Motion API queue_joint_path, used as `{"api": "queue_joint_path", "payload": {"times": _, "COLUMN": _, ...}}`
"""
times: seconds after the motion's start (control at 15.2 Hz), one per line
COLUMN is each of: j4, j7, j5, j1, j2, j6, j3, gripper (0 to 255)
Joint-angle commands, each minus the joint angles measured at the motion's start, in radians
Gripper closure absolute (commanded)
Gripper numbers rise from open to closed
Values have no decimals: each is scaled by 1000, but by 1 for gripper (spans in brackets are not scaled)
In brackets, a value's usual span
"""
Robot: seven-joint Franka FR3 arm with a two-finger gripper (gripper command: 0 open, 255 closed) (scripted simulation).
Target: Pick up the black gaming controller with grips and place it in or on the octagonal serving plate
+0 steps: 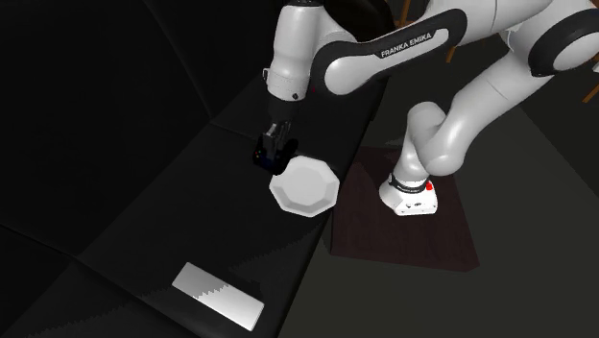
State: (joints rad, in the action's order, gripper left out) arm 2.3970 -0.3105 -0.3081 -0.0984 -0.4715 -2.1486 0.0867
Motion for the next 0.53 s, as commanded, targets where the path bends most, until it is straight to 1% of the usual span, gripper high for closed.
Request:
{"api": "queue_joint_path", "payload": {"times": 0.0, "j4": 56, "j7": -39, "j5": -11, "j1": -16, "j2": -63, "j6": -2, "j3": 30, "gripper": 255}}
{"api": "queue_joint_path", "payload": {"times": 0.26, "j4": 140, "j7": -115, "j5": -38, "j1": -53, "j2": -182, "j6": 14, "j3": 88, "gripper": 255}}
{"api": "queue_joint_path", "payload": {"times": 0.33, "j4": 168, "j7": -146, "j5": -51, "j1": -69, "j2": -226, "j6": 23, "j3": 111, "gripper": 255}}
{"api": "queue_joint_path", "payload": {"times": 0.46, "j4": 191, "j7": -140, "j5": -57, "j1": -72, "j2": -221, "j6": -5, "j3": 115, "gripper": 255}}
